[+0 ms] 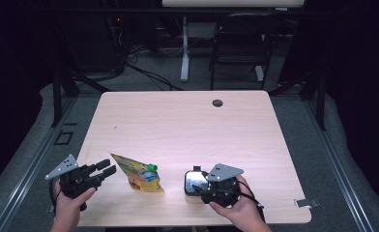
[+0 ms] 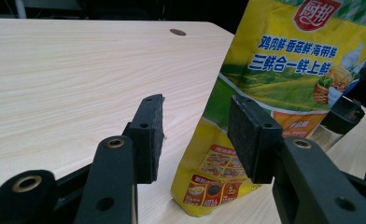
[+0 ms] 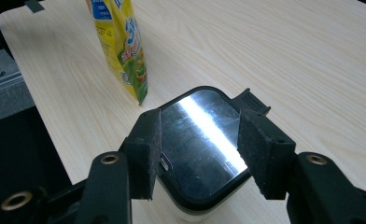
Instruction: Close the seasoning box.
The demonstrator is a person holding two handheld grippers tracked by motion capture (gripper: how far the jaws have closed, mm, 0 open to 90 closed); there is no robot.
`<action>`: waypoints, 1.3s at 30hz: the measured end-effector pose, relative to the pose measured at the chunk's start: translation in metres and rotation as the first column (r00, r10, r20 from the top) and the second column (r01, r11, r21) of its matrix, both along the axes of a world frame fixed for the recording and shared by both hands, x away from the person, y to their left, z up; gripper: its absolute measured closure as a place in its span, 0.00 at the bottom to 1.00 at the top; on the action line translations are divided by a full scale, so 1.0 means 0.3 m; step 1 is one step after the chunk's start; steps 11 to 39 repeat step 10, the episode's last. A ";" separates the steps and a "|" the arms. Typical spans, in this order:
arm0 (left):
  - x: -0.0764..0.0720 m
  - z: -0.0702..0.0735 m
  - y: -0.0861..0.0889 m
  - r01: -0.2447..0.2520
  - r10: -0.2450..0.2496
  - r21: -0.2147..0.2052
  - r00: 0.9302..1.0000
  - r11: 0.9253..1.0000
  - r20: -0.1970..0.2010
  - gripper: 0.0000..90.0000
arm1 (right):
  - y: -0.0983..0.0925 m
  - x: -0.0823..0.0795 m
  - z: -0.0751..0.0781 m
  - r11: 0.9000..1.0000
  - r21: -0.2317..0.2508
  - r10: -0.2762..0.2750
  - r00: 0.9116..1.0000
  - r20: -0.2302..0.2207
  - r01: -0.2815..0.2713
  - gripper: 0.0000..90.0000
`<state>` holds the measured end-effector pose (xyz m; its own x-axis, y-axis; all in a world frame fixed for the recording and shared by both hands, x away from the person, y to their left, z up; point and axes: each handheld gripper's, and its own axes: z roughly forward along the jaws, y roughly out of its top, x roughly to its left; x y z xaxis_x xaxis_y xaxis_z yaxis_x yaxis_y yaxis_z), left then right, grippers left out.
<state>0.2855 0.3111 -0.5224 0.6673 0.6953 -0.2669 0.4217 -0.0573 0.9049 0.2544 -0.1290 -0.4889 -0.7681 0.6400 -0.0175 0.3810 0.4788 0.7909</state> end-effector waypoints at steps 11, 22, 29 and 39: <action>0.004 -0.009 0.004 -0.030 0.030 0.000 1.000 1.000 0.003 0.62 | -0.063 -0.002 -0.008 0.997 0.051 -0.061 0.998 -0.012 0.062 0.55; 0.004 -0.009 0.004 -0.030 0.030 0.000 1.000 1.000 0.003 0.62 | -0.063 -0.002 -0.008 0.997 0.051 -0.061 0.998 -0.012 0.062 0.55; 0.004 -0.009 0.004 -0.030 0.030 0.000 1.000 1.000 0.003 0.62 | -0.063 -0.002 -0.008 0.997 0.051 -0.061 0.998 -0.012 0.062 0.55; 0.004 -0.009 0.004 -0.030 0.030 0.000 1.000 1.000 0.003 0.62 | -0.063 -0.002 -0.008 0.997 0.051 -0.061 0.998 -0.012 0.062 0.55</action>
